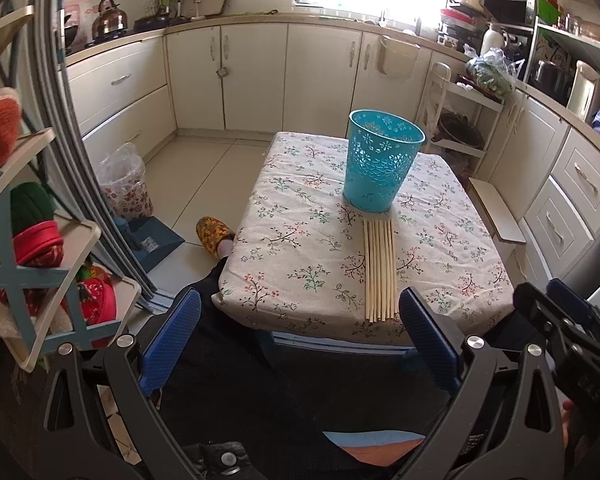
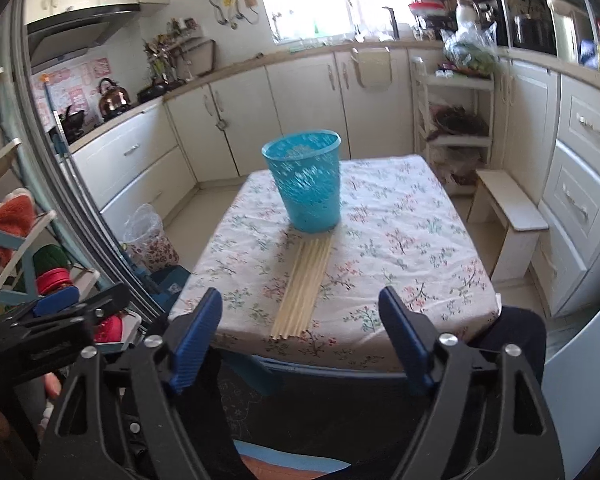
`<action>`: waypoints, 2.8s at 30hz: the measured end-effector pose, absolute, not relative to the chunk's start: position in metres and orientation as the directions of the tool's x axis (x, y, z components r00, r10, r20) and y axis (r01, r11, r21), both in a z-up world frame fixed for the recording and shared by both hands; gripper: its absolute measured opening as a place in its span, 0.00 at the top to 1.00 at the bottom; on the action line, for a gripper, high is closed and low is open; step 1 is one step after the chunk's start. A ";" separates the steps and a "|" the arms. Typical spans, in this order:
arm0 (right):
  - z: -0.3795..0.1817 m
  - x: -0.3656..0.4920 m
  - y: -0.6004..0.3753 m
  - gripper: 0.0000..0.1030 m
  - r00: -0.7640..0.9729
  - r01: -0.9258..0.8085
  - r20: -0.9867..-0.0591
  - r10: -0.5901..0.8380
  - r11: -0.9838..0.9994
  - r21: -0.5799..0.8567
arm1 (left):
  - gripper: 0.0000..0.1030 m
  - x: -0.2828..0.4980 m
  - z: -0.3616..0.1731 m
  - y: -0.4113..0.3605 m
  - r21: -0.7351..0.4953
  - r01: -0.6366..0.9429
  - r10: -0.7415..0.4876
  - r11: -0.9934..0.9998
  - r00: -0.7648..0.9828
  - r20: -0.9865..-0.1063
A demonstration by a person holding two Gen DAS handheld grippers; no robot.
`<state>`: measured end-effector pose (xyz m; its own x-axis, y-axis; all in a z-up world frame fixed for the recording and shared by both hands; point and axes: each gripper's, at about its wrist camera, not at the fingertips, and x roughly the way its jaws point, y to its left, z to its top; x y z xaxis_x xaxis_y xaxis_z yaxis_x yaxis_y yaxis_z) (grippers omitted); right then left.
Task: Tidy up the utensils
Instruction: 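Move both grippers forward toward the wooden sticks beside the blue basket, then close the left gripper on one wooden stick while the right gripper grasps another stick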
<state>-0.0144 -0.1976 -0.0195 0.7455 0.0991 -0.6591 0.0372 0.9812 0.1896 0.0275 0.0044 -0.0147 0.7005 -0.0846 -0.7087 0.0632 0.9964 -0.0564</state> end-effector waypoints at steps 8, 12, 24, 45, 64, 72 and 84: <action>-0.064 0.044 -0.215 0.30 0.665 0.094 -0.743 0.072 0.979 0.179 | 0.07 0.080 -0.038 -0.020 -0.024 0.088 -0.077 0.996 0.662 -0.745; -0.078 0.065 -0.214 0.30 0.641 0.097 -0.766 0.055 0.984 0.152 | 0.07 0.100 -0.051 -0.023 -0.020 0.084 -0.070 0.996 0.644 -0.762; -0.140 0.148 -0.206 0.57 0.542 0.077 -0.839 0.045 0.992 0.103 | 0.07 0.158 -0.095 -0.020 -0.013 0.075 -0.054 0.997 0.577 -0.815; -0.176 0.194 -0.210 0.77 0.515 -0.030 -0.857 0.030 0.999 0.017 | 0.07 0.238 -0.149 -0.072 -0.012 0.147 -0.084 0.989 0.494 -0.865; -0.174 0.196 -0.243 0.70 0.489 -0.112 -0.860 0.144 0.988 0.102 | 0.20 0.280 -0.193 -0.112 0.135 0.193 0.031 0.972 0.464 -0.886; -0.175 0.206 -0.238 0.94 0.479 -0.162 -0.872 0.102 0.986 0.026 | 0.91 0.289 -0.190 -0.122 0.034 0.320 -0.116 0.947 0.439 -0.891; -0.183 0.190 -0.282 0.94 0.557 -0.005 -0.786 0.268 0.947 0.320 | 0.95 0.256 -0.091 -0.045 -0.203 0.309 -0.358 0.929 0.611 -0.706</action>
